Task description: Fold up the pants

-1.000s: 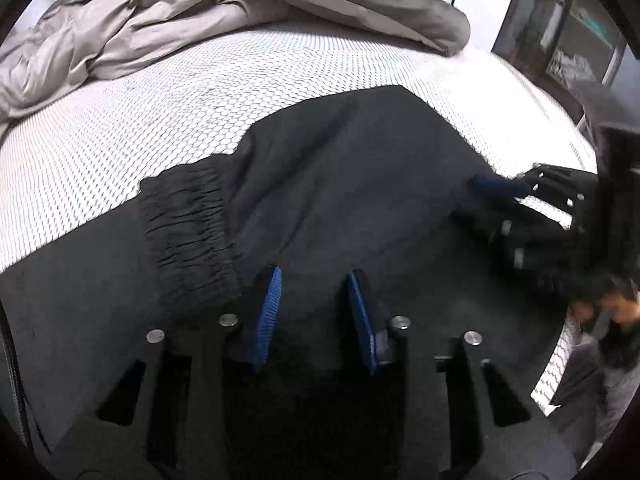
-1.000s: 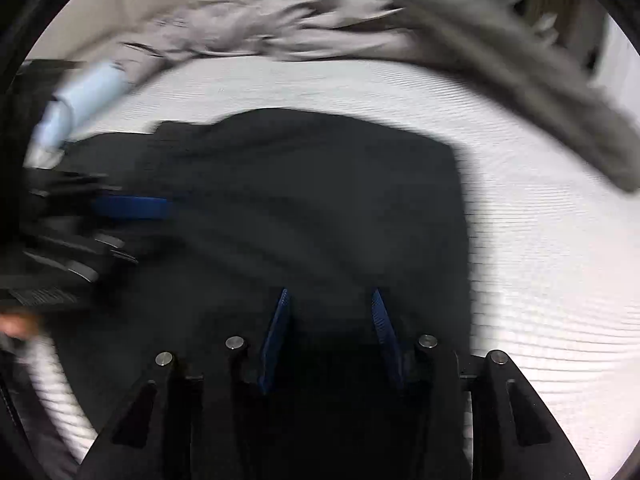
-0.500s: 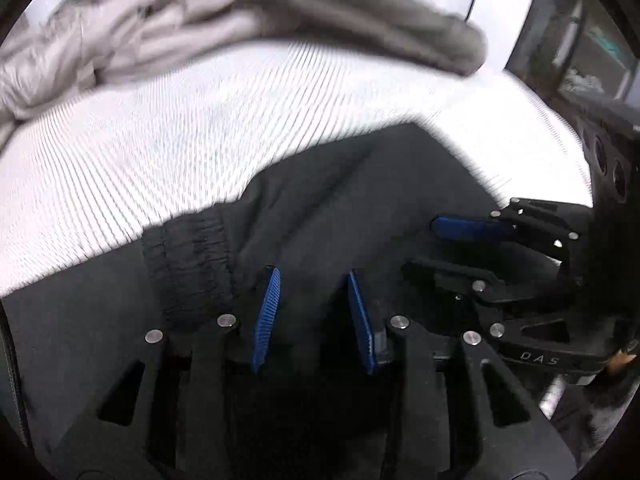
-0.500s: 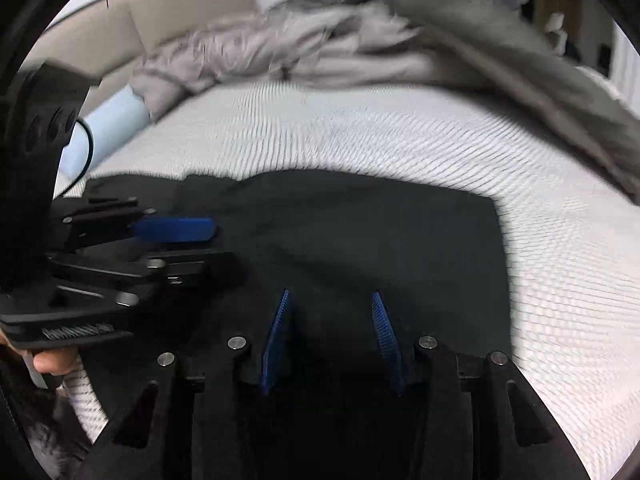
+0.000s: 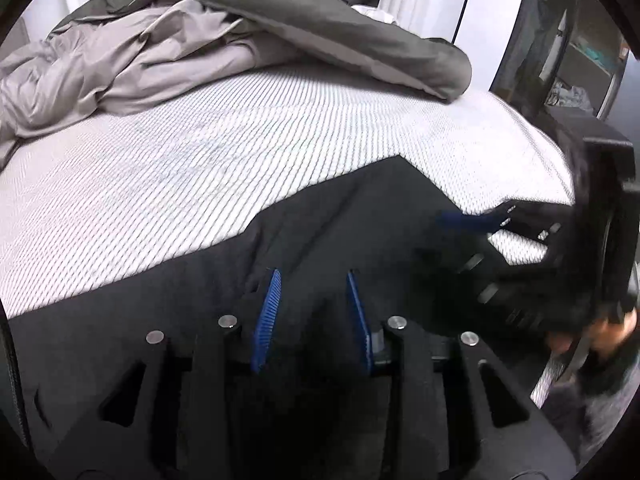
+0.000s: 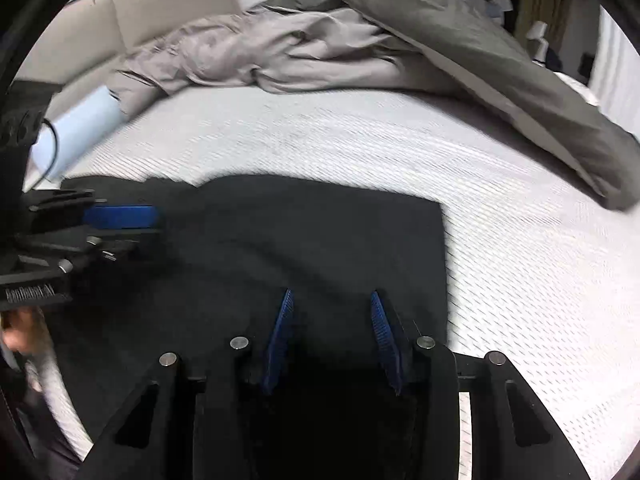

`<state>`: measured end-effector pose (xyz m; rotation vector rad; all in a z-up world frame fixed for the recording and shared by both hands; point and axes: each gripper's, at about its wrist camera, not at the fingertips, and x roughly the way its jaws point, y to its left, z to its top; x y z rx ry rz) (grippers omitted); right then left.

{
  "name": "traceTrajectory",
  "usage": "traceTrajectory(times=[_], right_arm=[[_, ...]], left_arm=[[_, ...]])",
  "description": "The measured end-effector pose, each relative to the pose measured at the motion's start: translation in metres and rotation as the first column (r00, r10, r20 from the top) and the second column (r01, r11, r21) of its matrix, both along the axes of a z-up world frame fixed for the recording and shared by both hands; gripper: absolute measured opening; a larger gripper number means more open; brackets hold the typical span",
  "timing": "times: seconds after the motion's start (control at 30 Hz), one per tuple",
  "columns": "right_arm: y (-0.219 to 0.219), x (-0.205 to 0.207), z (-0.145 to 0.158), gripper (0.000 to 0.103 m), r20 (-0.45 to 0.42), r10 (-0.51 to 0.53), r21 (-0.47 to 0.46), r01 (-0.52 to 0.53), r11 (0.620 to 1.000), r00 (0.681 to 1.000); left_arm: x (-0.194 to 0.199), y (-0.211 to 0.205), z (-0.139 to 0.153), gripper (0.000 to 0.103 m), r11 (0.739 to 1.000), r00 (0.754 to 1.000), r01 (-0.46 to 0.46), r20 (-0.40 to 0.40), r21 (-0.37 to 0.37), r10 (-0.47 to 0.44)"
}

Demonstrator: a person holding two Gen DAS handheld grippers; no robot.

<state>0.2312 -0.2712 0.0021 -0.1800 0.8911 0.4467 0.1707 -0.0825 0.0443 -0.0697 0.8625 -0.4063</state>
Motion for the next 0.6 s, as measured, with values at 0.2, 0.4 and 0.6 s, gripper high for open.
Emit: traceTrajectory(times=[0.2, 0.4, 0.6], right_arm=[[0.025, 0.034, -0.027, 0.042, -0.055, 0.037, -0.096, -0.042, 0.995, 0.998], [-0.057, 0.039, -0.015, 0.045, -0.026, -0.200, -0.102, 0.196, 0.975, 0.980], [-0.005, 0.033, 0.009, 0.045, 0.041, -0.039, -0.022, 0.040, 0.999, 0.998]], left_arm=[[0.027, 0.008, -0.042, 0.027, 0.999, 0.992, -0.011, -0.126, -0.048, 0.005], [0.012, 0.018, -0.027, 0.024, 0.998, 0.993, -0.027, -0.118, -0.054, 0.020], [0.040, 0.012, -0.014, 0.026, 0.995, 0.994, -0.086, -0.066, -0.043, 0.083]])
